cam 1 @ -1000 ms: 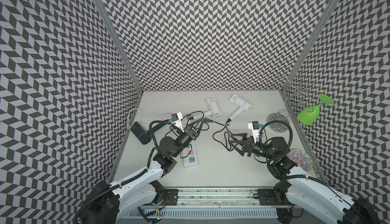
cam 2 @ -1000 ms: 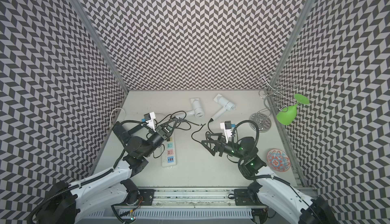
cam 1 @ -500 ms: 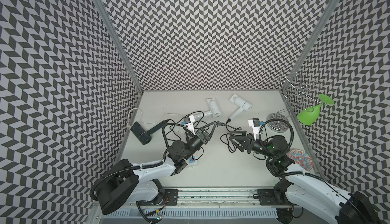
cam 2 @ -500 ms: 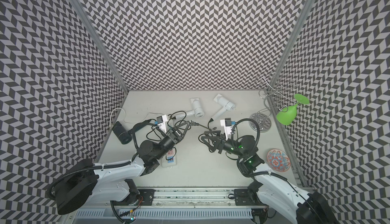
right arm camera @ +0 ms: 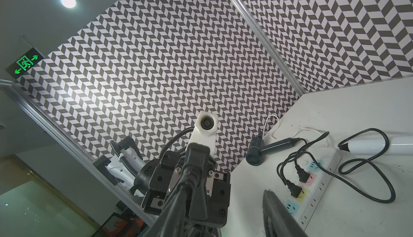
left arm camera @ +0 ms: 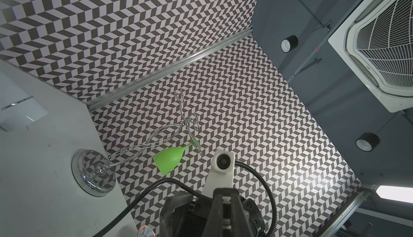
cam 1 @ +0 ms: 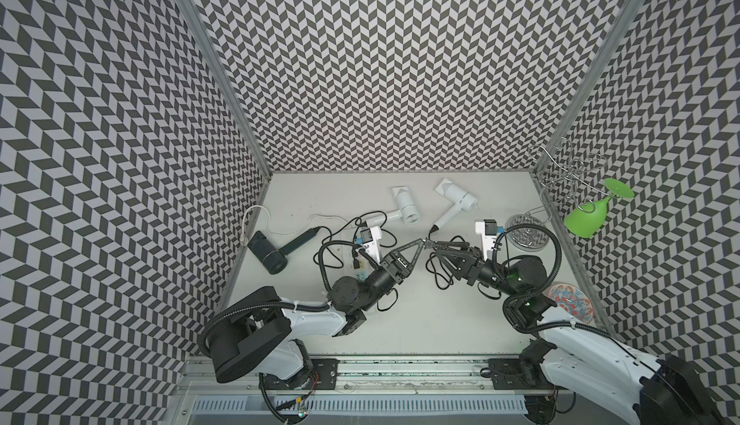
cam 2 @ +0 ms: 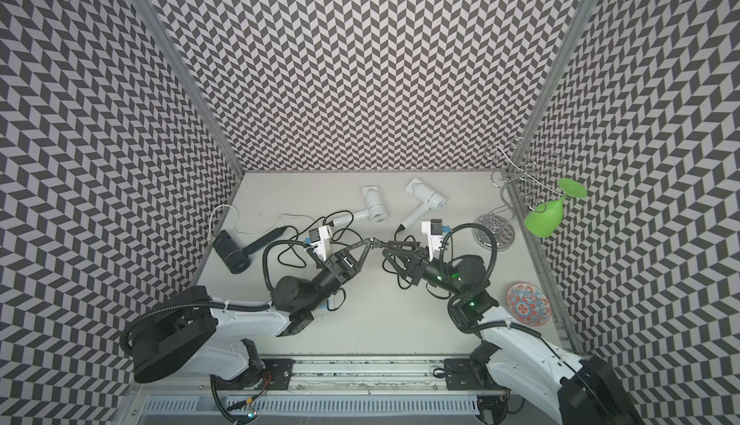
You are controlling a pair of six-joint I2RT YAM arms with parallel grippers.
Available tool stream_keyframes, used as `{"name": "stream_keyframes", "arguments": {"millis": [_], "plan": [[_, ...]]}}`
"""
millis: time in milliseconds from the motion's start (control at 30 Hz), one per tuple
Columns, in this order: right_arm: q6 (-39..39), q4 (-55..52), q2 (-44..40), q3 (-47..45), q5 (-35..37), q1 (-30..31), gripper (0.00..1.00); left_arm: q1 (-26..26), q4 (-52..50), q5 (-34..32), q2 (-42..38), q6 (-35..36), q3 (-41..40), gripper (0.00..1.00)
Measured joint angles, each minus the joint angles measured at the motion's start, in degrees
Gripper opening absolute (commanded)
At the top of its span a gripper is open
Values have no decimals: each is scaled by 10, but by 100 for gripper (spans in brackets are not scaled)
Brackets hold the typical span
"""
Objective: Charge the blow dryers
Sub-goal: Pick up the plug from the center of the board.
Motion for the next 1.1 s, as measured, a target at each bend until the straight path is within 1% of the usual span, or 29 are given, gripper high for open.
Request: {"name": "stream_keyframes", "arguments": {"millis": [267,367,533,600,667,700,767,833,867,1000,1100], "plan": [[2,33,3,6,1,2,52,-14,3,-14,13,5,0,0],[3,43,3,6,1,4,44,-16,4,-17,17,5,1,0],[3,50,4,6,1,9,37,-18,8,-20,28,5,3,0],[3,50,5,6,2,10,31,-19,8,-21,30,6,4,0],[2,50,9,6,3,10,29,-21,9,-22,31,6,4,0],[2,51,10,6,3,11,26,-21,10,-22,31,7,4,0],[2,50,13,6,4,11,25,-22,10,-22,31,7,4,0],[3,51,16,6,5,12,17,-23,10,-22,31,7,4,0],[3,51,17,6,5,12,16,-24,10,-22,31,9,4,0],[6,56,22,7,8,12,16,-24,10,-26,31,16,4,0],[9,62,27,7,8,12,25,-24,10,-28,31,22,4,0]]}}
